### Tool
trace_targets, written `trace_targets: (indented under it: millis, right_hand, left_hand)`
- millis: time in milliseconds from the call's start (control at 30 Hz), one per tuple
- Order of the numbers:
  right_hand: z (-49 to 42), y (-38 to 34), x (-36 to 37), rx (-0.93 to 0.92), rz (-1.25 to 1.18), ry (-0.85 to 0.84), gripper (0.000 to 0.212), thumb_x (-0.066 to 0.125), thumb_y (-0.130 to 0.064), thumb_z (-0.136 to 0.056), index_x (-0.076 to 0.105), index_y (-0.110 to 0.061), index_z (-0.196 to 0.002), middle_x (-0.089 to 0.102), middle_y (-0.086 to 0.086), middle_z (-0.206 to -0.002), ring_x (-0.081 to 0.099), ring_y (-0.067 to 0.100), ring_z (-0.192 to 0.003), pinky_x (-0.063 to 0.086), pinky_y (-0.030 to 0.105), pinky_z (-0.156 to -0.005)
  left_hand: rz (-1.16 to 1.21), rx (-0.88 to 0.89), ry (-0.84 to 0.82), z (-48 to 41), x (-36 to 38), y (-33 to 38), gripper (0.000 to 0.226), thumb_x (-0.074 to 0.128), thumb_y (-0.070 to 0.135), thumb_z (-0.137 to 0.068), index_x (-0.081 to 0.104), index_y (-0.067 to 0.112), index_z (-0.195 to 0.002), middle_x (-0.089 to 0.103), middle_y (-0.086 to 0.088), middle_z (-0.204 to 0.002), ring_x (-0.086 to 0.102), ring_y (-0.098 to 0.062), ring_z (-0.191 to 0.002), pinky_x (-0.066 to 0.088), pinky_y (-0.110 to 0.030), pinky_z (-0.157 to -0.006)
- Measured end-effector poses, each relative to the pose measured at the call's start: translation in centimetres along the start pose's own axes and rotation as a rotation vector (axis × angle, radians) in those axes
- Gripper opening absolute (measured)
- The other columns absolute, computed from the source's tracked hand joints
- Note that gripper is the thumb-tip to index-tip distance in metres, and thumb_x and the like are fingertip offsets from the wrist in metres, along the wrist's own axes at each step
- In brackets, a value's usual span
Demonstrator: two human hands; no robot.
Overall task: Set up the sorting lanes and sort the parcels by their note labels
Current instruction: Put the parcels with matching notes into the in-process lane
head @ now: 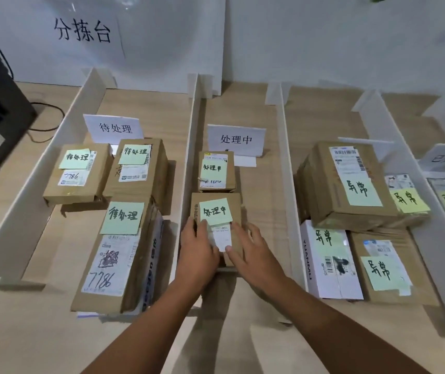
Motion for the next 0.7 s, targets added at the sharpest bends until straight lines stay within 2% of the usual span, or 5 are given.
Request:
trace_targets:
  millis: [200, 367, 467, 567, 700]
  right_hand:
    - [6.9, 2.7, -11.0, -0.055, 0.150, 0.205, 0.064, 0.031, -0.062, -0.100, 0.019, -0.040, -0.159, 0.017, -0.002, -0.168, 0.014, 0.019, -0.154, 0.023, 0.037, -0.119]
    - [18.5, 10.4, -23.9, 0.056, 0.256, 0.407, 0.064, 0.037, -0.059, -0.102, 0.027, -0.032, -0.159, 0.024, 0.004, -0.166, 0.020, 0.027, -0.153, 0.032, 0.045, -0.119]
    - [27.5, 15.8, -30.3, 0.120, 0.317, 0.504, 0.068, 0.031, -0.061, -0.100, 0.032, -0.027, -0.158, 0.028, 0.009, -0.165, 0.019, 0.030, -0.154, 0.028, 0.048, -0.120]
    - [36.5, 21.1, -35.6, 0.201, 0.322, 0.583, 0.073, 0.023, -0.066, -0.096, 0.029, -0.030, -0.158, 0.022, 0.005, -0.167, 0.010, 0.026, -0.156, 0.019, 0.047, -0.123]
    - [47.1, 28.5, -40.8, 0.300, 0.334, 0.657, 0.072, 0.026, -0.067, -0.096, 0.024, -0.034, -0.160, 0.019, 0.005, -0.168, 0.008, 0.025, -0.156, 0.015, 0.046, -0.124]
  left_hand:
    - [-0.071, 0.302, 0.121, 3.6, 0.5, 9.2, 0.051, 0.060, 0.026, -0.099, 0.050, 0.017, -0.148, 0.042, -0.005, -0.158, 0.030, -0.028, -0.150, 0.025, -0.046, -0.124]
    - [-0.247, 0.515, 0.011, 9.0, 6.0, 20.9, 0.064, 0.039, 0.066, -0.099, 0.026, 0.044, -0.158, 0.020, 0.010, -0.168, 0.009, -0.026, -0.157, 0.007, -0.053, -0.125]
    - [-0.319, 0.628, 0.020, 13.6, 9.7, 28.9, 0.076, 0.028, 0.079, -0.090, 0.023, 0.046, -0.158, 0.021, 0.009, -0.169, 0.008, -0.029, -0.157, 0.006, -0.058, -0.124]
    - [-0.340, 0.734, 0.015, 19.0, 14.6, 37.5, 0.086, 0.013, 0.086, -0.083, 0.011, 0.048, -0.160, 0.009, 0.010, -0.171, -0.002, -0.029, -0.158, -0.001, -0.057, -0.124]
    - [-0.298, 0.892, -0.017, 26.8, 22.1, 48.0, 0.085, 0.015, 0.086, -0.086, 0.006, 0.046, -0.160, 0.007, 0.010, -0.171, -0.004, -0.029, -0.158, -0.006, -0.056, -0.123]
Point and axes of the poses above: each hand's wrist, its own z-axis away from the middle knuckle, its own x-axis out of the palm, y = z × x, the point moved 4 cm from there along -z, towards the middle knuckle
